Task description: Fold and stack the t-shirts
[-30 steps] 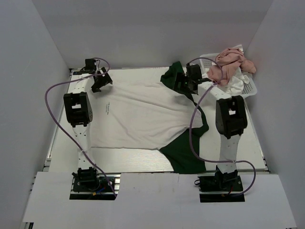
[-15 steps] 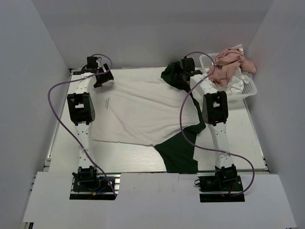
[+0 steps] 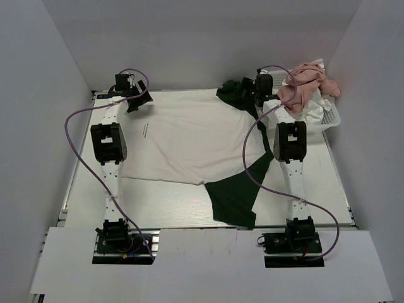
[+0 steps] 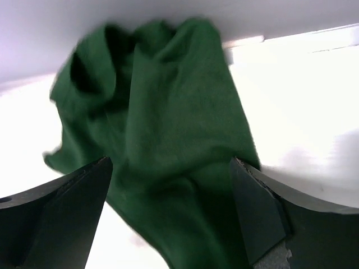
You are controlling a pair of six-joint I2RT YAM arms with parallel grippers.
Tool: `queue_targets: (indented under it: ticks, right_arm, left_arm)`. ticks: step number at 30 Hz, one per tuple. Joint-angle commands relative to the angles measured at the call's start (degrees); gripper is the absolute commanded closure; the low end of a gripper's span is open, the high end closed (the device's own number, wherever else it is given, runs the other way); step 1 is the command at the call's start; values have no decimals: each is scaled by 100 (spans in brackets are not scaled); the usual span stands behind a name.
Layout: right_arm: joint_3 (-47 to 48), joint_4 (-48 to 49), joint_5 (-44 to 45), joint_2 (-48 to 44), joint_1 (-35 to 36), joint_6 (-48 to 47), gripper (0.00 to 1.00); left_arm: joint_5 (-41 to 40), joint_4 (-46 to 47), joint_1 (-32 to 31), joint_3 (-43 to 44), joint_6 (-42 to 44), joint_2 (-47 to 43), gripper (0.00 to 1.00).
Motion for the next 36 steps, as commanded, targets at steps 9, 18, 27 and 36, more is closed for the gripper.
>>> queue_targets:
  ticks: [9, 18, 27, 36]
  right_arm:
    - [-4557, -143, 795, -5030, 1527, -2157, 10]
    - [-7962, -564, 1411, -7775, 2722, -903, 10]
    - [-9468, -1152, 1929, -9086, 3979, 136, 10]
    - [-9143, -3163, 2256, -8850, 5527, 909, 10]
  left_arm:
    - [-1690, -1557, 74, -4317, -989, -4481, 0]
    - [-2419, -1154, 321, -8178, -2256, -6755, 0]
    - [-2077, -169, 663, -8769, -2407, -6660, 7]
    - [-1769, 280, 664, -8892, -2407, -5850, 100]
